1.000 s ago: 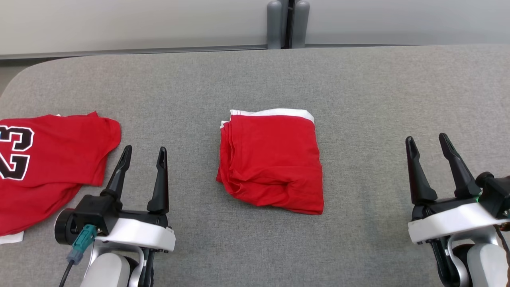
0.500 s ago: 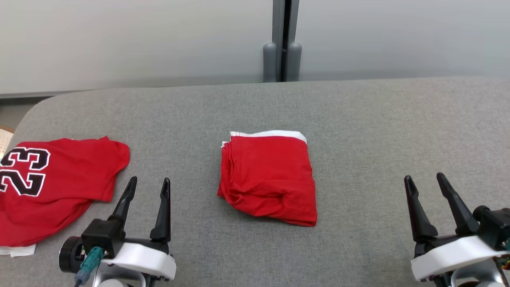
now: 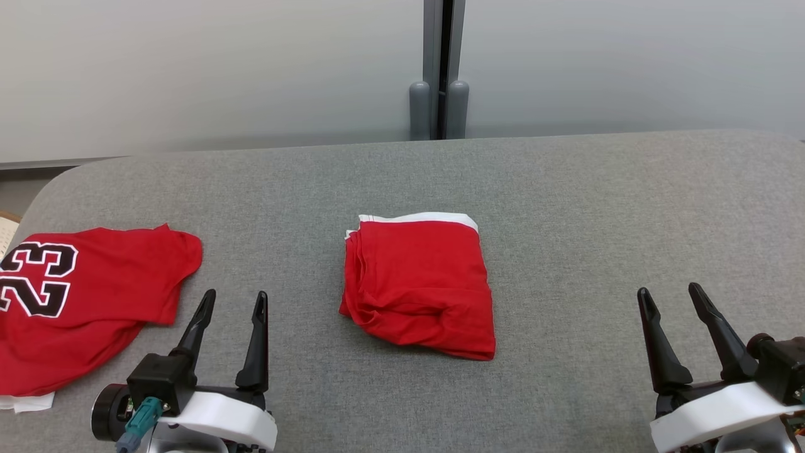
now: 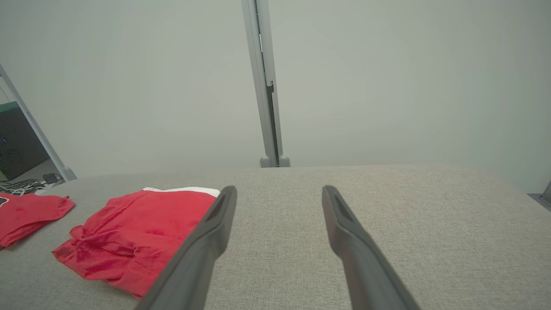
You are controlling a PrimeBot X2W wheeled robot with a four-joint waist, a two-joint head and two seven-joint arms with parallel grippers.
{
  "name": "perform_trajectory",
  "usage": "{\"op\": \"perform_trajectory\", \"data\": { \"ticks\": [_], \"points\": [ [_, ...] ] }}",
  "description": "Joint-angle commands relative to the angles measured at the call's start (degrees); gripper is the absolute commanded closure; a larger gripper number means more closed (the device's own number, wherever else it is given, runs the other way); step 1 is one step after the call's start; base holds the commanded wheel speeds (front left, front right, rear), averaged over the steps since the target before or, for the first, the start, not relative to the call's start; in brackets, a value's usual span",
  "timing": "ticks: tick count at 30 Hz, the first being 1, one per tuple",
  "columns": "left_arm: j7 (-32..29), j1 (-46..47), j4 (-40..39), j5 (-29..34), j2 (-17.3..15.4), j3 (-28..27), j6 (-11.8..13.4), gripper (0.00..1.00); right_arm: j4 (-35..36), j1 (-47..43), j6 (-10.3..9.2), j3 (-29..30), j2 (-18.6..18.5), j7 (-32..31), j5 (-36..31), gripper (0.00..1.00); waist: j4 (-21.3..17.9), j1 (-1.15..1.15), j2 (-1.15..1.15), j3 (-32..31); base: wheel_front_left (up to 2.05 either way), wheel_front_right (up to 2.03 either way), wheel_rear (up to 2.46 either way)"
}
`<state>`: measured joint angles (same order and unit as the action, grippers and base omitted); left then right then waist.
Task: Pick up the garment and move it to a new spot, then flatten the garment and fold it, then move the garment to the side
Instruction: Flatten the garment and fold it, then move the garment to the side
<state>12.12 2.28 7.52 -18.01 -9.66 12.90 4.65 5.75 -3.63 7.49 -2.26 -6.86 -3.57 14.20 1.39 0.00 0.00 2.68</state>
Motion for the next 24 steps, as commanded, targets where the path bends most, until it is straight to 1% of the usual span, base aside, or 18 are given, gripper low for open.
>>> {"op": "perform_trajectory", "data": {
  "ticks": [1, 17, 24],
  "points": [
    [0.2, -0.2, -0.3, -0.4, -0.1, -0.3, 0.5, 0.00, 0.2, -0.1, 0.00, 0.2, -0.3, 0.1, 0.0, 0.00, 0.0, 0.00, 0.00, 0.3, 0.00, 0.00, 0.00],
    [0.7, 1.1, -0.5, -0.9, -0.3, 0.1, 0.9, 0.00, 0.4, 0.8, -0.01, 0.6, 0.1, -0.3, -0.5, 0.00, 0.8, 0.00, 0.00, 1.4, 0.00, 0.00, 0.00],
    [1.1, 2.6, -0.8, -1.0, 0.0, 0.5, 0.5, 0.00, 0.0, 1.7, -0.01, 1.2, -0.2, -0.6, -0.4, 0.00, 2.5, 0.00, 0.00, 3.0, 0.00, 0.00, 0.00]
  ]
}}
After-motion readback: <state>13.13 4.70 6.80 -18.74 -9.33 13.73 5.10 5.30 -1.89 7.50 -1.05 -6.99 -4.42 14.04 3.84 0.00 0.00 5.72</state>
